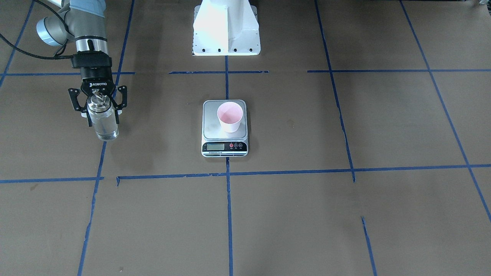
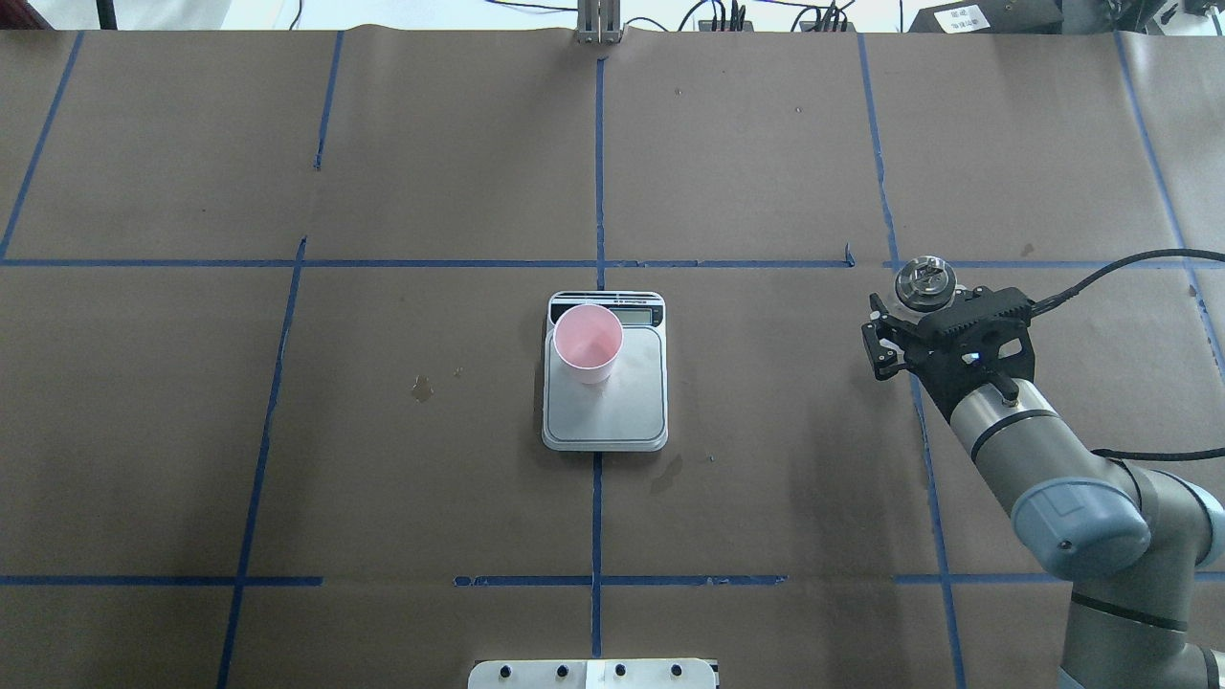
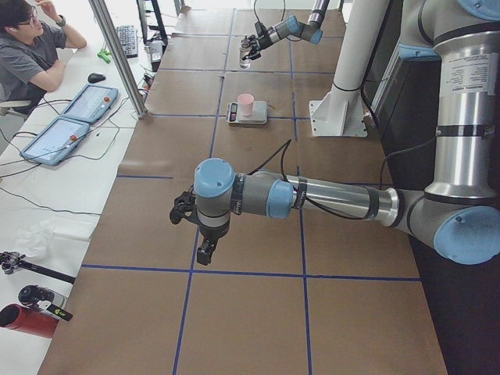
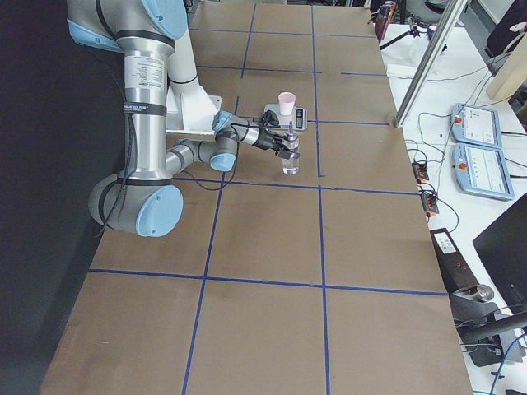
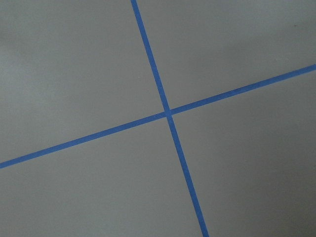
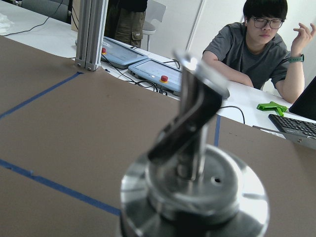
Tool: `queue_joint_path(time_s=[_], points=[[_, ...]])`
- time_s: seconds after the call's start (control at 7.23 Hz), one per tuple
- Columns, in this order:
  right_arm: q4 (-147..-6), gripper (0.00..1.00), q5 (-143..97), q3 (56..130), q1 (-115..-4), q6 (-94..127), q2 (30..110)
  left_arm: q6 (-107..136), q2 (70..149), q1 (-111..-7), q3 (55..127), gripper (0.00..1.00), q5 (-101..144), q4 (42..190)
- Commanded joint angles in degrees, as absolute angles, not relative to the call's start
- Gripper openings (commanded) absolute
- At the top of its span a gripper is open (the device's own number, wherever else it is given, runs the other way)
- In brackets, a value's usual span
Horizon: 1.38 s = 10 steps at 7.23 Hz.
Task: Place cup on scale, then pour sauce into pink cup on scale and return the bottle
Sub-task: 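Lift the bottle with the right gripper and carry it over the cup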
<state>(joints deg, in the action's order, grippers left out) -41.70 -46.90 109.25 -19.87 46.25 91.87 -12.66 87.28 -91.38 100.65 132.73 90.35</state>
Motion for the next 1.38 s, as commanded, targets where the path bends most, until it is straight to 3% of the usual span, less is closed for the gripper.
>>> queue_joint_path(time_s=[0.0, 0.28, 0.83, 1.25], points=[[-41.92, 0.00, -47.20, 109.16, -20.21, 45.79, 90.09, -12.66, 87.28, -91.32, 100.63, 1.00, 132.80, 90.35], [-47.50, 0.00, -47.29, 109.77, -20.13, 45.62, 88.78, -12.48, 87.28, -91.41, 100.55, 1.00, 132.80, 90.35], [-79.75, 0.00, -42.40, 112.50, -17.95, 29.65, 71.76, -12.48, 87.28, -91.41, 100.55, 1.00, 132.80, 90.18], [-93.72, 0.00, -34.04, 107.24, -13.01, 27.70, 63.55, -12.48, 87.19, -91.41, 100.55, 1.00, 132.80, 90.09]])
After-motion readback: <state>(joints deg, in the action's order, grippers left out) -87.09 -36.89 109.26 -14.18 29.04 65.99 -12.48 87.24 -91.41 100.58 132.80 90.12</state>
